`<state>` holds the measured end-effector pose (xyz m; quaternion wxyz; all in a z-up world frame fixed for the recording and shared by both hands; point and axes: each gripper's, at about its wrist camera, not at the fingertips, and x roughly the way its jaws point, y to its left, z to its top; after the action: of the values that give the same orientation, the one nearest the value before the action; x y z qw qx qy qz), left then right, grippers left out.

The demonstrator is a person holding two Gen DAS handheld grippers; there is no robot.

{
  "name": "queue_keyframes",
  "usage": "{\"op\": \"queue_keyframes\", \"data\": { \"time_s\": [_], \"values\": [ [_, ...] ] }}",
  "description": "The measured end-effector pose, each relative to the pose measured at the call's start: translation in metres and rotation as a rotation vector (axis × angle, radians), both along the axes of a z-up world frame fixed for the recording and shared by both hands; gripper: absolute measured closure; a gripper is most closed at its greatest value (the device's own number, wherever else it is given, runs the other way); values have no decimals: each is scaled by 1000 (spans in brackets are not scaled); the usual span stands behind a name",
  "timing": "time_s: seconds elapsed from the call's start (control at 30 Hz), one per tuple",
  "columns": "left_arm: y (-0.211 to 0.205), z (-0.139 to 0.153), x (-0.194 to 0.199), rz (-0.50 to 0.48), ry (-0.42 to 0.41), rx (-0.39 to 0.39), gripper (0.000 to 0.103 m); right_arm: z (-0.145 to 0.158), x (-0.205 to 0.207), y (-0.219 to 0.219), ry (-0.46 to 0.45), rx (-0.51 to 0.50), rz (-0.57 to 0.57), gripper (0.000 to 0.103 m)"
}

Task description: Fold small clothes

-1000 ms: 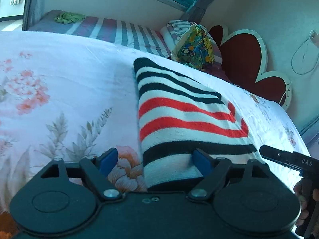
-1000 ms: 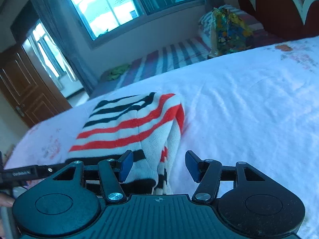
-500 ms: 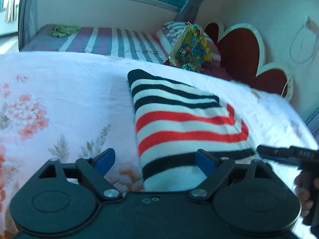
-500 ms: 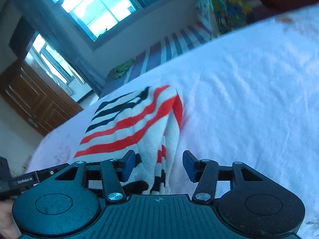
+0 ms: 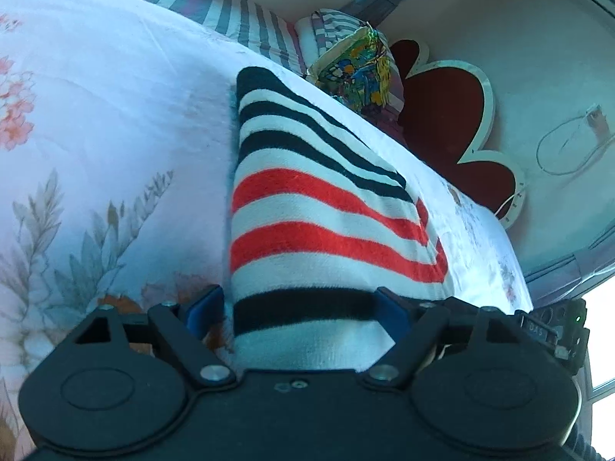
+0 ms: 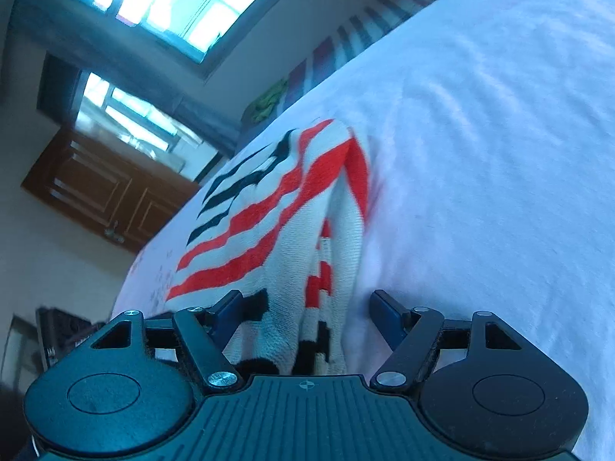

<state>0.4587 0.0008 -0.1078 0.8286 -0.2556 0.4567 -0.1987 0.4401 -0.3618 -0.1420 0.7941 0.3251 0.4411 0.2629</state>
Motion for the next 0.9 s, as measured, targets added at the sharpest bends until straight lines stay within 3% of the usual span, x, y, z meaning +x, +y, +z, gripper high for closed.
{"op": "queue_keyframes", "data": {
  "time_s": [0.17,0.3,0.47,0.63,0.9],
  "values": [
    [-16,5,6,-22,-19,86,26,8,4,19,-41,-81,48,31],
    [-26,9,6,-35,-44,154,31,16,-1,33,-81,-202,64,54],
    [-29,16,0,-57,-102,182,46,25,-15,46,-120,-261,49,65],
    [-21,22,-9,-54,-143,153,57,41,-29,67,-196,-362,23,68],
    [1,51,-35,-114,-234,167,57,79,-62,123,-262,-455,20,69]
  ]
}}
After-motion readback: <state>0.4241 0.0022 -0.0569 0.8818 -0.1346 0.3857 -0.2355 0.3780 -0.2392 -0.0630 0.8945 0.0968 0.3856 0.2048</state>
